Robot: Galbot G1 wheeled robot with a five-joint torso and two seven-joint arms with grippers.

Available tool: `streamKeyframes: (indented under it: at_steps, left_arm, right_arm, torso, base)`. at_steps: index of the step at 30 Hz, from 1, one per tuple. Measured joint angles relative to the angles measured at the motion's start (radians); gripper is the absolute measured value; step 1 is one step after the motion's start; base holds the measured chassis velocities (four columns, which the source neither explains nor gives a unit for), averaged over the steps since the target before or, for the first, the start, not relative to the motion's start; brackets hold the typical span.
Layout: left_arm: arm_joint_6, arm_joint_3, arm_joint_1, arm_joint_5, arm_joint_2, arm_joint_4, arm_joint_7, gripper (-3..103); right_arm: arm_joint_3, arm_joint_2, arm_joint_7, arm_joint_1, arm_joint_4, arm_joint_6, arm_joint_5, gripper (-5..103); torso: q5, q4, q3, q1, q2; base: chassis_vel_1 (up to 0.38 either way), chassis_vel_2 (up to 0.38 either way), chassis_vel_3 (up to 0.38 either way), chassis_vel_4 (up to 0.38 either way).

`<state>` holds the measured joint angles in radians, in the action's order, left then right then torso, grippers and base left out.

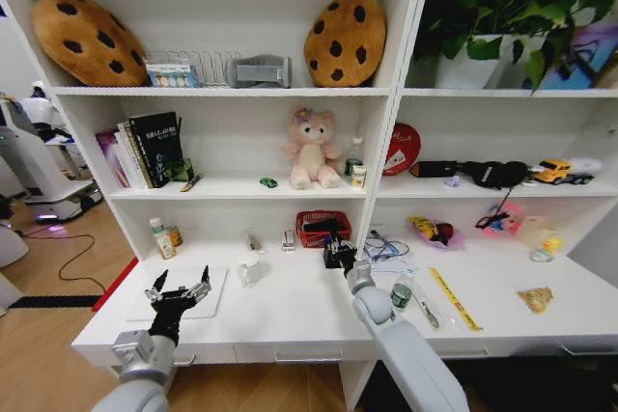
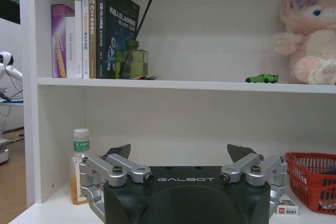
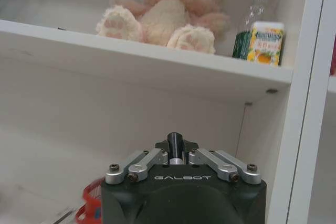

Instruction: Organize the objects on the table.

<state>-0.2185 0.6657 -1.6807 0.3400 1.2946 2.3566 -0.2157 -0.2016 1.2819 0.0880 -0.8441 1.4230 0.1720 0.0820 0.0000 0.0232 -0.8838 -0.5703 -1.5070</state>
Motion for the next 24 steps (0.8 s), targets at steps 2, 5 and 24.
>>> streamKeyframes:
  at_steps: [2, 5, 24]
  left_arm:
    - [0.0, 0.0, 0.0, 0.0, 0.0, 0.0, 0.0, 100]
    - [0.0, 0.0, 0.0, 0.0, 0.0, 0.0, 0.0, 100]
    - [0.0, 0.0, 0.0, 0.0, 0.0, 0.0, 0.0, 100]
  right_arm:
    - [-0.016, 0.021, -0.008, 0.06, -0.089, 0.066, -0.022, 12]
    - [-0.017, 0.033, -0.015, 0.092, -0.137, 0.085, -0.023, 12]
    - [-0.002, 0.151, -0.047, 0.184, -0.379, 0.194, -0.049, 12]
  torso:
    - [0.0, -0.0001, 0.0, 0.0, 0.0]
    - [0.0, -0.0001, 0.0, 0.0, 0.0]
    - [-0.0001, 0.0, 0.0, 0.0, 0.0]
  base:
    - [0.0, 0.0, 0.0, 0.0]
    - [0.0, 0.0, 0.0, 0.0]
    - [0.0, 0.0, 0.0, 0.0]
